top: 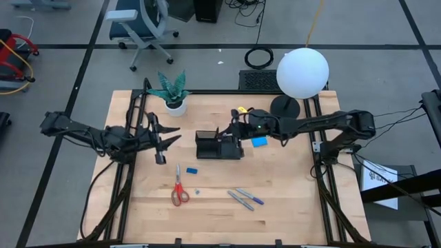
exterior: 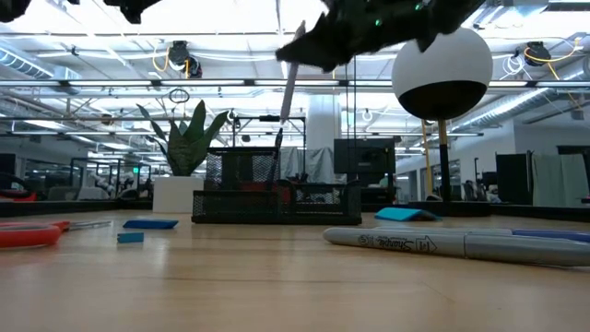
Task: Pick and place office supplies into organizer
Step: Put the purple pen into the black desk organizer, then put the blue marker into the black desk organizer
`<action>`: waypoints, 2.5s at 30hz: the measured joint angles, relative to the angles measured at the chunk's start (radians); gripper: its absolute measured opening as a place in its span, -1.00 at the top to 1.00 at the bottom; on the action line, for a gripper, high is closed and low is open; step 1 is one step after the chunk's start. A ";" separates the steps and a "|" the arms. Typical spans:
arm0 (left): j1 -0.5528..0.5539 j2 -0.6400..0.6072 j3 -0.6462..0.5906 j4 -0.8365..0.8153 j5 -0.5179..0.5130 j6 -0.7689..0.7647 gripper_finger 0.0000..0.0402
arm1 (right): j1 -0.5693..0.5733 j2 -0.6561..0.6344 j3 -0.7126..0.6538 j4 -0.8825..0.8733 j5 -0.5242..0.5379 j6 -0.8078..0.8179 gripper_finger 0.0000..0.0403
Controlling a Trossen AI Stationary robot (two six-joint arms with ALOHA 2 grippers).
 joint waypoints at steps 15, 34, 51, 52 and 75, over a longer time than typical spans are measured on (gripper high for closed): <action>0.027 0.004 -0.001 0.048 0.081 -0.056 0.41 | -0.053 0.185 -0.001 0.182 -0.016 0.012 0.89; 0.025 0.004 -0.001 0.050 0.081 -0.097 0.41 | -0.061 0.197 -0.001 0.186 -0.028 0.047 0.43; 0.025 0.004 -0.001 0.048 0.081 -0.101 0.41 | -0.004 -0.008 -0.001 -0.028 -0.026 -0.040 0.45; 0.025 0.004 -0.001 0.048 0.081 -0.101 0.41 | 0.004 -0.029 -0.001 -0.061 -0.026 -0.051 0.45; -0.011 0.069 0.041 -0.028 0.158 -0.067 0.41 | 0.168 -0.246 0.000 -0.393 -0.017 -0.096 0.49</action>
